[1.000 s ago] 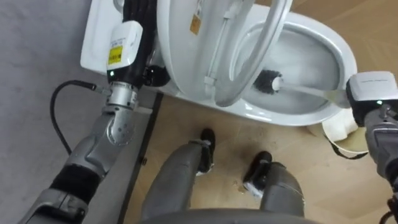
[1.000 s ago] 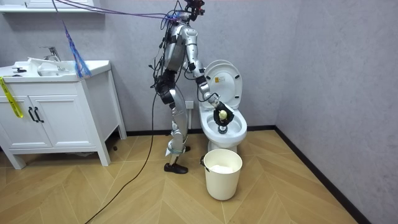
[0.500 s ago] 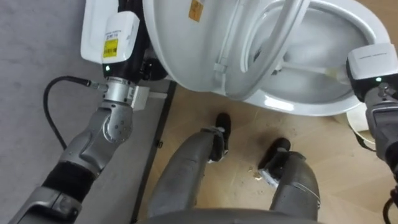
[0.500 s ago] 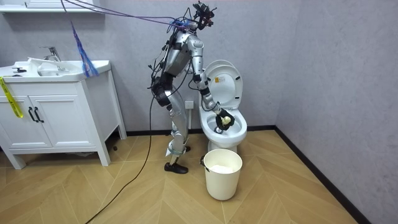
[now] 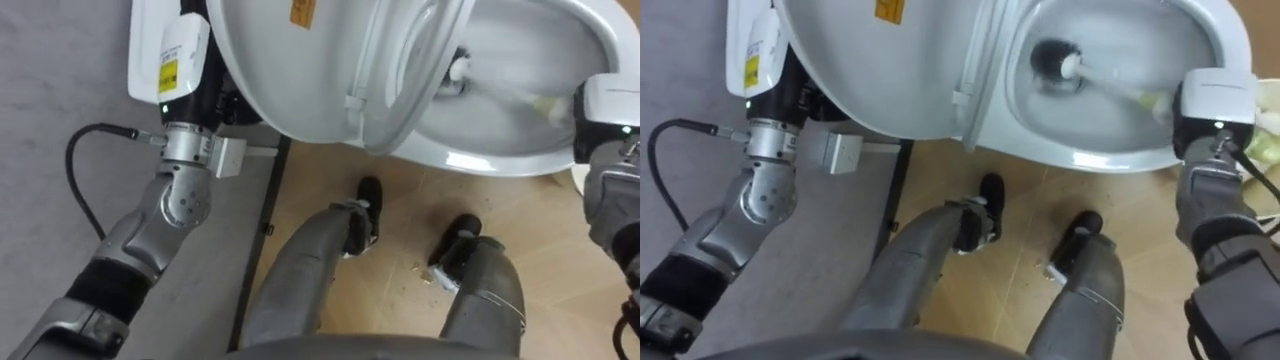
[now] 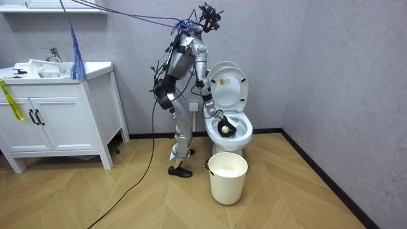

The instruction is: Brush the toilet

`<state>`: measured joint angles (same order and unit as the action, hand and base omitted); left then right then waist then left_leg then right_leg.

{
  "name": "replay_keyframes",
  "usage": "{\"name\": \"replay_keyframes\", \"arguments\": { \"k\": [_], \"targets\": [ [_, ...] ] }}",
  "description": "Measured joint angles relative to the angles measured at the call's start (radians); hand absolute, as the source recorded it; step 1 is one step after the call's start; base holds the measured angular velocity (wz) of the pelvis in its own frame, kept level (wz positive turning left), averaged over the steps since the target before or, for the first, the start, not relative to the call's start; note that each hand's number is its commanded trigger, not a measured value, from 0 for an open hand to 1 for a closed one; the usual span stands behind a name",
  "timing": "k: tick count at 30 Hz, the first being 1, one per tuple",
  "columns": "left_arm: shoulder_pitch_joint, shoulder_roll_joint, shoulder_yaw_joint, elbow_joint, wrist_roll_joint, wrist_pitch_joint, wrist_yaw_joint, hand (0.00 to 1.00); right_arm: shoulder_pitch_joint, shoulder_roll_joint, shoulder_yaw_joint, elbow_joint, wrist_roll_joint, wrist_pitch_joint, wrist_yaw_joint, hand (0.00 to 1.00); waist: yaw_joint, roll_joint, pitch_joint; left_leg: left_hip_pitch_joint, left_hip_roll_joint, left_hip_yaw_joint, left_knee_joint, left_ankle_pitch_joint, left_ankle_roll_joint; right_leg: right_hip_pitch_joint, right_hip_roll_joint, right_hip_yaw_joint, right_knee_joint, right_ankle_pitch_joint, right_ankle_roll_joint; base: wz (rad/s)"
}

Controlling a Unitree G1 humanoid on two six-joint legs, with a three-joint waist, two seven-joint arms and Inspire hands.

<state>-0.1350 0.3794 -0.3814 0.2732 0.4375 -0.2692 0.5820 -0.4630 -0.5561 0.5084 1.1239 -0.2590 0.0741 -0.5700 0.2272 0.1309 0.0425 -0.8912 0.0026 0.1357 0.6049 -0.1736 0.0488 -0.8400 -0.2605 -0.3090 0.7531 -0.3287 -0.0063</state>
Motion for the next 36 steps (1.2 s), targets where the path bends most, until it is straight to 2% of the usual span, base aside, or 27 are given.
{"name": "replay_keyframes", "arguments": {
  "k": [3,6,8,10,13,15,16,18,19,21,23,27,31,34,35,36],
  "targets": [
    [-0.007,0.008,0.009,-0.029,-0.021,0.005,0.014,0.00,-0.011,0.002,-0.020,-0.013,0.233,-0.051,0.045,1.00,-0.018,-0.012,0.0053,-0.029,0.000,0.002,0.024,0.000,0.000,-0.030,-0.015,0.004,0.035,-0.010,-0.006,0.07],
    [-0.012,0.007,0.026,-0.060,-0.018,0.027,0.028,0.00,-0.013,0.016,-0.021,-0.039,0.341,-0.064,0.077,1.00,-0.041,-0.024,0.0084,-0.059,-0.001,-0.001,0.054,0.000,0.000,-0.058,-0.027,0.004,0.069,-0.019,-0.011,0.11],
    [-0.013,0.008,0.034,-0.060,-0.013,0.037,0.034,0.00,-0.014,0.029,-0.035,-0.038,0.337,-0.062,0.086,1.00,-0.059,-0.024,0.0080,-0.059,-0.012,-0.001,0.056,0.003,0.005,-0.061,-0.041,0.003,0.084,-0.026,-0.008,0.15],
    [-0.013,0.007,0.035,-0.059,-0.004,0.043,0.034,0.00,-0.014,0.040,-0.066,-0.035,0.279,-0.059,0.092,1.00,-0.068,-0.025,0.0078,-0.059,-0.018,0.000,0.056,0.006,0.010,-0.062,-0.051,0.001,0.091,-0.026,-0.008,0.09],
    [-0.011,0.006,0.036,-0.049,0.040,0.053,0.038,0.00,-0.014,0.059,-0.113,-0.011,0.075,-0.061,0.094,1.00,-0.072,-0.023,0.0065,-0.059,-0.019,0.001,0.061,0.007,0.011,-0.058,-0.050,-0.001,0.091,-0.024,-0.005,0.01],
    [-0.011,0.006,0.030,-0.028,0.076,0.059,0.040,0.00,-0.007,0.062,-0.117,-0.007,-0.164,-0.046,0.090,1.00,-0.062,-0.017,0.0025,-0.053,-0.019,0.003,0.067,0.006,0.011,-0.050,-0.046,0.000,0.090,-0.024,-0.004,-0.03],
    [-0.010,0.006,0.028,-0.022,0.087,0.061,0.041,0.00,-0.008,0.062,-0.114,-0.006,-0.232,-0.036,0.090,1.00,-0.055,-0.016,0.0015,-0.053,-0.017,0.002,0.067,0.006,0.011,-0.050,-0.043,0.002,0.087,-0.023,-0.004,-0.14],
    [-0.012,0.006,0.014,-0.012,0.105,0.075,0.042,0.00,-0.007,0.059,-0.038,-0.013,-0.449,0.013,0.081,1.00,-0.033,-0.011,-0.0018,-0.042,-0.015,0.001,0.056,0.006,0.011,-0.042,-0.029,0.006,0.071,-0.014,-0.006,-0.15],
    [-0.012,0.006,0.008,-0.008,0.105,0.075,0.042,0.00,-0.005,0.060,-0.019,-0.012,-0.489,0.031,0.081,1.00,-0.029,-0.008,-0.0037,-0.036,-0.015,0.001,0.049,0.006,0.011,-0.037,-0.027,0.004,0.067,-0.014,-0.006,-0.07],
    [-0.011,0.007,-0.023,0.023,0.103,0.075,0.043,0.00,0.000,0.048,0.050,-0.009,-0.583,0.100,0.088,1.00,0.000,0.004,-0.0117,-0.015,-0.005,-0.002,0.029,0.007,0.007,-0.011,-0.008,0.001,0.037,-0.004,-0.009,-0.10],
    [-0.003,0.007,-0.035,0.052,0.100,0.076,0.042,0.00,0.018,0.041,0.062,-0.014,-0.628,0.120,0.093,1.00,0.012,0.012,-0.0168,0.004,0.002,0.001,0.012,0.009,0.002,0.009,0.005,-0.001,0.016,0.001,-0.009,-0.04],
    [0.029,0.007,-0.035,0.047,0.043,0.075,0.040,0.00,0.052,0.044,0.061,-0.040,-0.660,0.142,0.116,1.00,0.012,0.014,-0.0174,0.030,0.009,0.003,-0.012,0.014,-0.006,0.034,0.014,-0.009,-0.010,0.001,-0.011,0.00],
    [0.045,0.007,-0.030,0.031,0.033,0.074,0.040,0.00,0.061,0.039,0.062,-0.046,-0.659,0.147,0.125,1.00,0.021,0.013,-0.0169,0.029,0.021,0.012,-0.011,0.014,-0.006,0.041,0.024,-0.016,-0.025,0.005,-0.017,-0.03],
    [0.044,0.008,-0.032,0.025,0.024,0.074,0.038,0.00,0.042,0.015,0.108,-0.042,-0.632,0.145,0.133,1.00,0.032,0.021,-0.0154,0.025,0.029,0.010,-0.007,0.014,-0.006,0.049,0.032,-0.024,-0.038,0.006,-0.019,0.01],
    [0.045,0.010,-0.033,0.022,0.020,0.074,0.037,0.00,0.030,-0.002,0.133,-0.037,-0.602,0.139,0.133,1.00,0.032,0.029,-0.0121,0.023,0.031,0.006,-0.006,0.014,-0.006,0.053,0.033,-0.032,-0.044,0.008,-0.020,0.07],
    [0.045,0.012,-0.034,0.015,0.010,0.074,0.036,0.00,0.025,-0.019,0.143,-0.036,-0.576,0.127,0.132,1.00,0.035,0.029,-0.0095,0.018,0.029,0.002,-0.006,0.014,-0.006,0.050,0.030,-0.036,-0.042,0.008,-0.020,0.08]
  ]
}}
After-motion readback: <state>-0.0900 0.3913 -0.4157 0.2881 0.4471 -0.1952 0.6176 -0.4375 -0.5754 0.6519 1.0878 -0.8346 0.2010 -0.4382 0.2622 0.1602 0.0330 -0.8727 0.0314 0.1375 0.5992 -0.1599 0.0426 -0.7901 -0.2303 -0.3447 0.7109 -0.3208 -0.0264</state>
